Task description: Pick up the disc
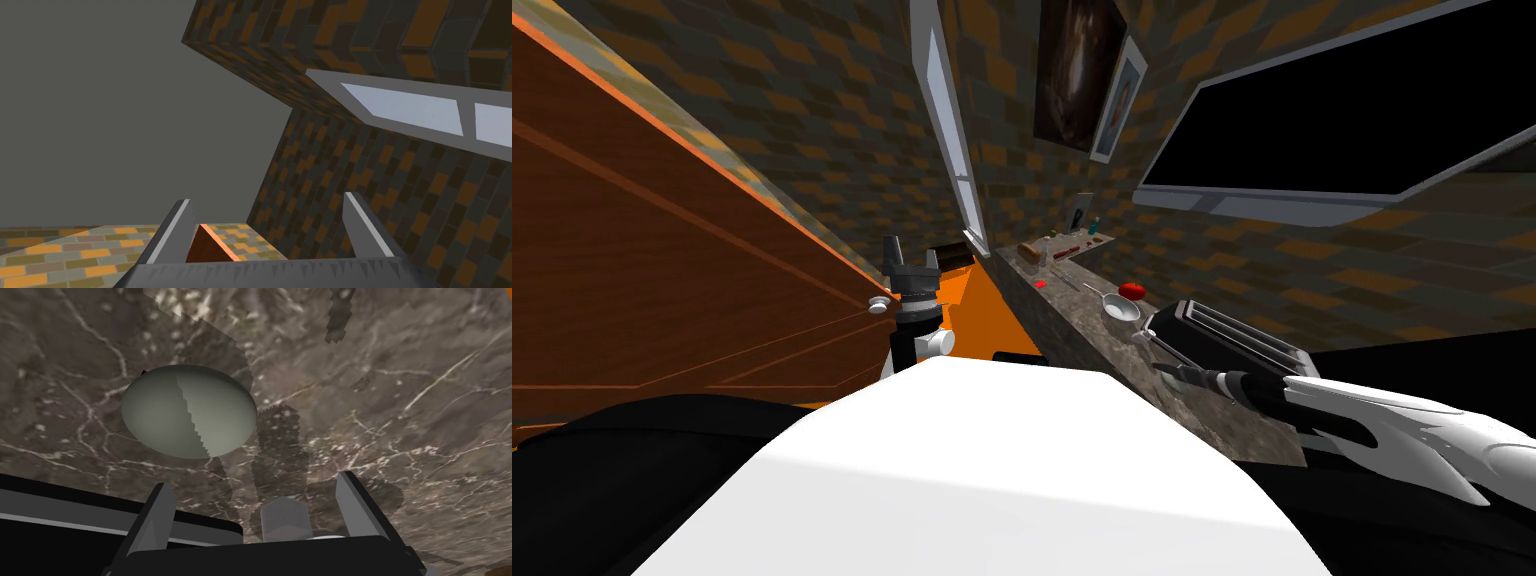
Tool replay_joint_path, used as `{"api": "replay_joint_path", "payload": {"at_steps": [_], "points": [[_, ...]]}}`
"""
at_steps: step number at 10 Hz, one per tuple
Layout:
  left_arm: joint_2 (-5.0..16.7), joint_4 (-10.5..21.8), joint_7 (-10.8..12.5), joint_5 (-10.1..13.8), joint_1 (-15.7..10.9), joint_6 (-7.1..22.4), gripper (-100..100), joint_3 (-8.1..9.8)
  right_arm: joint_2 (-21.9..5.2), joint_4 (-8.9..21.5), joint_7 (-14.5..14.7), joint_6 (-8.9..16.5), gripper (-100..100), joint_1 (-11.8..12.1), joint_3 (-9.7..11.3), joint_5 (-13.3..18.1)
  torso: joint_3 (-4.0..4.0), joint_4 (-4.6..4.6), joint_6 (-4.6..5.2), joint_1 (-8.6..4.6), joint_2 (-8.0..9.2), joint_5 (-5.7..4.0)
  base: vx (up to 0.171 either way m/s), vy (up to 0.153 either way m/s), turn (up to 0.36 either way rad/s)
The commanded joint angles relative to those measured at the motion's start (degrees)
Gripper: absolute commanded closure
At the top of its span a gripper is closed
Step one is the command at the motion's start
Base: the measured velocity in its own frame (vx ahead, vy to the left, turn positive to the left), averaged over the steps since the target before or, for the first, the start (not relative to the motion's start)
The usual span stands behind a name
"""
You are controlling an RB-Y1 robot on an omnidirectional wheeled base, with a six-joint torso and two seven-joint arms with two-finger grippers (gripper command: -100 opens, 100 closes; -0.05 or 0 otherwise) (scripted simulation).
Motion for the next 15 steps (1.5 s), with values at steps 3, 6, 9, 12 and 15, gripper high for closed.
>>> {"api": "replay_joint_path", "payload": {"at_steps": [3,6,9,12,15], "points": [[0.00,0.00,0.00,0.00,0.00,0.00,0,0.00,-0.54,2.25,-1.99,-0.22,-100,2.17,3.95,0.04,-0.01,-0.01,0.04,0.00,0.01,-0.02,0.061,-0.037,0.071],[-0.01,0.00,0.00,0.00,0.00,0.00,0,0.00,1.61,3.42,-0.61,0.07,-100,2.34,3.30,-0.02,0.19,0.08,0.04,0.21,0.33,0.04,-0.001,-0.002,0.010],[-0.01,0.00,0.00,0.00,-0.01,0.00,0,0.00,4.55,4.97,0.33,0.71,-100,2.49,3.21,0.65,0.22,0.09,0.05,0.17,0.38,0.02,-0.007,-0.008,0.025],[-0.01,0.00,0.00,0.00,0.00,0.00,0,0.00,4.09,4.38,0.11,0.84,100,2.41,3.26,0.60,0.20,0.08,0.06,0.18,0.35,0.05,0.000,0.000,0.000],[-0.01,0.00,0.00,0.00,0.00,0.00,0,0.00,4.07,4.41,0.11,0.87,100,2.42,3.26,0.60,0.19,0.08,0.05,0.18,0.34,0.03,0.000,0.000,0.000]]}}
